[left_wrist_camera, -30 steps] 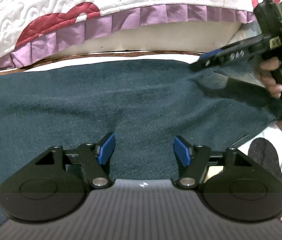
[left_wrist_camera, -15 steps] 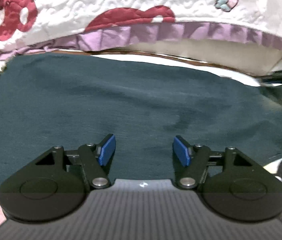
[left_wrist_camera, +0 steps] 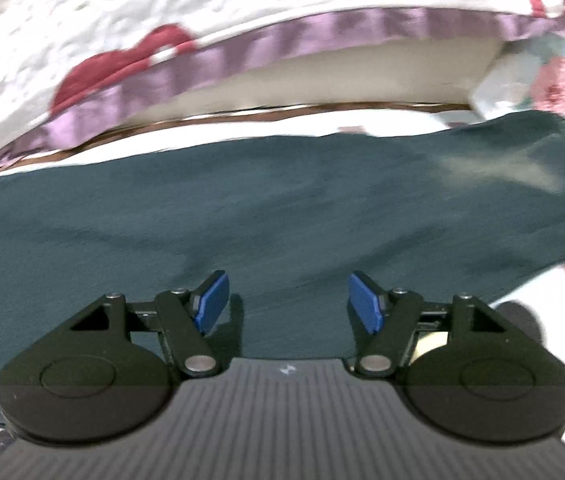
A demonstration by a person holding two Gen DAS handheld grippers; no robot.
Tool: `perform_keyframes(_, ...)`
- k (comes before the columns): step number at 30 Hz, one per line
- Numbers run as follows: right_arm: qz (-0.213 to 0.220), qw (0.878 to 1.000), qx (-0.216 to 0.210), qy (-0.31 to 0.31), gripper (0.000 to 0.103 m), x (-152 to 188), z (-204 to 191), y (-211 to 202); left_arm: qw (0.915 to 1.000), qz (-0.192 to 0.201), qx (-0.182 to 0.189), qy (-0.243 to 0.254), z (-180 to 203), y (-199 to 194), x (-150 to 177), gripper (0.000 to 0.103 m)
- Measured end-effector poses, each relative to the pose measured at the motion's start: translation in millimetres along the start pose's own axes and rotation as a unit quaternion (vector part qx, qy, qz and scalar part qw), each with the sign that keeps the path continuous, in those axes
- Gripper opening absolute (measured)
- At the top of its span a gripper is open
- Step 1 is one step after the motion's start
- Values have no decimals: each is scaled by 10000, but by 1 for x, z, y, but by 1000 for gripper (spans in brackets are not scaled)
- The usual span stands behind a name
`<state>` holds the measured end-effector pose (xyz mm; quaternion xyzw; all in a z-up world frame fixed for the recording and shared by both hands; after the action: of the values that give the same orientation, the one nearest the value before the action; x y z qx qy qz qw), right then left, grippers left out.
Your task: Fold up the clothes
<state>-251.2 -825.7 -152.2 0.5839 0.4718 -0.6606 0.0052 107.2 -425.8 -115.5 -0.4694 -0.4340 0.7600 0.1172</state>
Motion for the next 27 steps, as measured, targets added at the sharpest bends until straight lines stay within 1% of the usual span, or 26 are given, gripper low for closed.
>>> perform_keyframes(2, 101, 9993, -216, 282, 66, -12, 4, 1, 9997, -122, 114, 153, 21, -1, -8, 66)
perform_keyframes(4, 226, 9988, -415, 105, 66, -23, -2, 4, 9975, -459, 223, 479, 48, -7, -24, 66)
perform_keyframes(6, 197, 9995, -230, 92, 66, -25, 0, 12, 9927, -742, 239, 923, 76, -18, -45, 66)
perform_keyframes(8, 59, 9994, -138, 302, 66, -22, 9, 21, 9859, -954, 200, 1358, 103, -25, -65, 68)
perform_keyframes(11, 102, 9995, -20, 314, 66, -29, 19, 24, 9773, -1039, 97, 1843, 138, -20, -92, 72)
perform_keyframes(12, 139, 9995, 28, 267, 67, -33, 22, 25, 9755, -993, 57, 1961, 150, -12, -100, 72)
perform_keyframes(14, 72, 9995, 200, 222, 67, -36, 28, 32, 9714, -898, -7, 2197, 173, 7, -113, 74)
perform_keyframes(17, -249, 9966, 463, 635, 67, -32, 45, 33, 9641, -754, -17, 2545, 198, 53, -119, 74)
perform_keyframes(20, -642, 9908, 172, 1178, 67, -24, 53, 34, 9554, -609, -27, 2889, 223, 99, -124, 74)
perform_keyframes(22, -914, 9829, -101, 1597, 67, -14, 57, 32, 9488, -512, -34, 3117, 239, 130, -128, 74)
perform_keyframes(25, -1064, 9660, -665, 2261, 67, -2, 58, 43, 9377, -365, -44, 3454, 264, 176, -133, 74)
perform_keyframes(27, -939, 9606, -715, 2515, 67, -5, 59, 53, 9296, -267, -51, 3676, 281, 207, -137, 74)
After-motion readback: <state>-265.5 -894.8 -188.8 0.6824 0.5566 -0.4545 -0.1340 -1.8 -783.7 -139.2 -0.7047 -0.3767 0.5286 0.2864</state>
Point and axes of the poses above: each gripper's, at about its wrist camera, not at the fingertips, and y roughly the way its jaws point, z to its right, x to its underside, the point moved 8 cm from there along y, roughly the way its jaws point, and after that the axes turned 4 degrees about x, right-handed, at the moved point
